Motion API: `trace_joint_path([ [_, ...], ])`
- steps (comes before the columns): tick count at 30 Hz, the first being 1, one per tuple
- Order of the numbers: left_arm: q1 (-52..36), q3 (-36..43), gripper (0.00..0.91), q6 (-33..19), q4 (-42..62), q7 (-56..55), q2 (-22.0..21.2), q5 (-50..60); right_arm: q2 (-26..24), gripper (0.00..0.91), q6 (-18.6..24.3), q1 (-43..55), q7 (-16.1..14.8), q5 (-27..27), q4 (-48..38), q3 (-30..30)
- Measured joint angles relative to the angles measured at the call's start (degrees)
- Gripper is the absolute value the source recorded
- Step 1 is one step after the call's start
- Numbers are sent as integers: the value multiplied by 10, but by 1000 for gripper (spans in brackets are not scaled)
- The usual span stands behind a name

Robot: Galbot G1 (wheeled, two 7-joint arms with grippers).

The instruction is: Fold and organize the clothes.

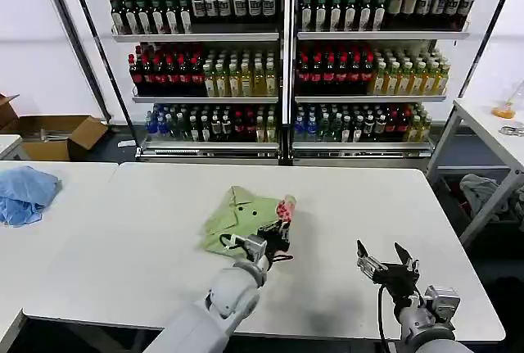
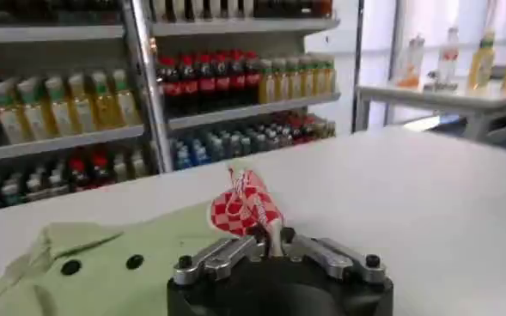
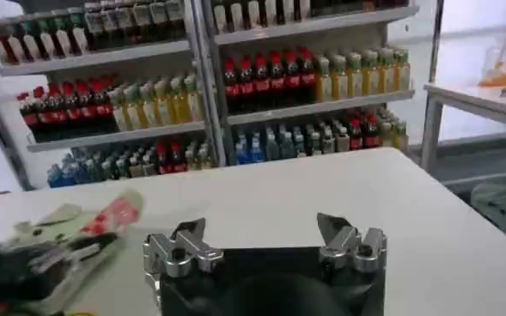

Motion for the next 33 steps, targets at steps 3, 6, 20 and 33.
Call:
trace_joint_path([
  [3, -18, 10, 907, -26, 18, -2, -20, -16, -1, 907, 5, 2, -4, -5, -3, -1],
  [6, -28, 15, 907, -44, 29, -8, -35, -31, -1, 907, 14, 4, -10, -12, -7, -4],
  [20, 31, -69, 907, -95, -62, -48, 4, -105, 12, 907, 40, 84, -4, -17, -73, -65],
  [33, 205, -259, 907, -122, -189, -63, 103, -135, 78, 907, 16, 254, 54, 59, -249, -147],
])
